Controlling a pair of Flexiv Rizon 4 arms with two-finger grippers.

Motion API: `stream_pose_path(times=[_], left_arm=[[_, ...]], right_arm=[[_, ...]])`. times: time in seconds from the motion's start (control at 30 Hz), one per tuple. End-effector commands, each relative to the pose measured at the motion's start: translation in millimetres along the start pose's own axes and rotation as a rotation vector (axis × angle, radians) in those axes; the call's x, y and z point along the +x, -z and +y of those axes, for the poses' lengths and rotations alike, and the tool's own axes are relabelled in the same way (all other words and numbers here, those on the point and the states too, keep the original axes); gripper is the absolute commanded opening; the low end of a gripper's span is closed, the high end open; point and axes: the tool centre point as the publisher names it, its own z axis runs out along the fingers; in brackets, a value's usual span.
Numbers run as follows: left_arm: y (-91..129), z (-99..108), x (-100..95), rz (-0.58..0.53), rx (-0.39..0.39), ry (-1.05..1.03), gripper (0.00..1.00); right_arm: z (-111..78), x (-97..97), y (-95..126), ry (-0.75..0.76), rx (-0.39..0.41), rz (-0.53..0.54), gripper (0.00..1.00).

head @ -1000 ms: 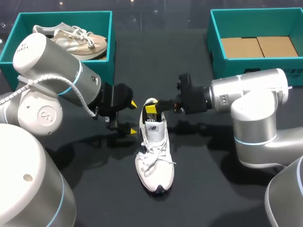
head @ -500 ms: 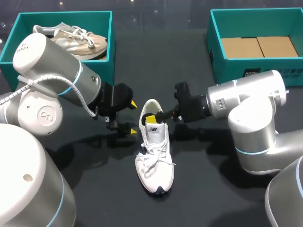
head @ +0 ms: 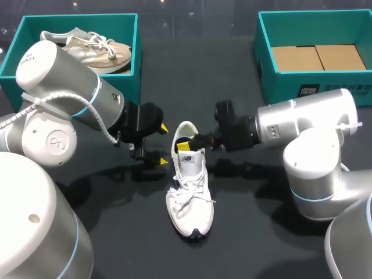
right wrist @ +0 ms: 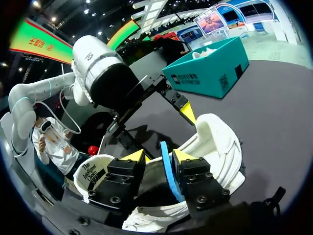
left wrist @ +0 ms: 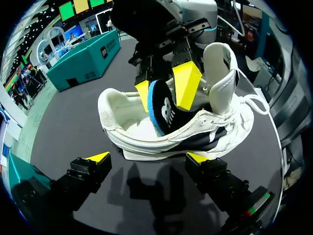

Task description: Take the shoe out of the shoebox, open the shoe tongue, remove and reinsert the insole, then place the shoe into the shoebox

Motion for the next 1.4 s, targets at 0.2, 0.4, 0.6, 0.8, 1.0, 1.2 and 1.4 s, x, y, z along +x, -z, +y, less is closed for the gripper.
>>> stream_pose_path(times=[0.2, 0.4, 0.6, 0.8, 1.0, 1.2, 1.4], left_arm=[[0, 1, 1.1, -0.002, 0.001, -0.001, 1.00], [0, 1, 1.1, -0.002, 0.001, -0.001, 1.00], [0, 1, 1.1, -0.002, 0.001, -0.001, 1.00], [0, 1, 1.1, -0.002, 0.001, -0.001, 1.00], [0, 1, 1.1, -0.002, 0.001, -0.001, 1.00], [0, 1, 1.1, -0.002, 0.001, -0.001, 1.00], [7, -5, -0.7, -0.014, 0.004, -0.037, 1.00]], right_arm=[[17.9, -5.3, 2, 0.055, -0.018, 0.009, 0.48], [23.4, -18.2, -2, 0.059, -0.035, 0.012, 0.39], [17.3, -21.7, -8, 0.040, -0.013, 0.012, 0.00], [2.0, -13.9, -7, 0.015, 0.027, -0.002, 0.00], [-7.8, -4.8, 1, -0.001, 0.047, -0.032, 0.00], [5.6, 3.3, 14, 0.053, 0.014, -0.062, 0.48], [18.7, 4.6, 23, 0.102, 0.029, -0.087, 0.63]])
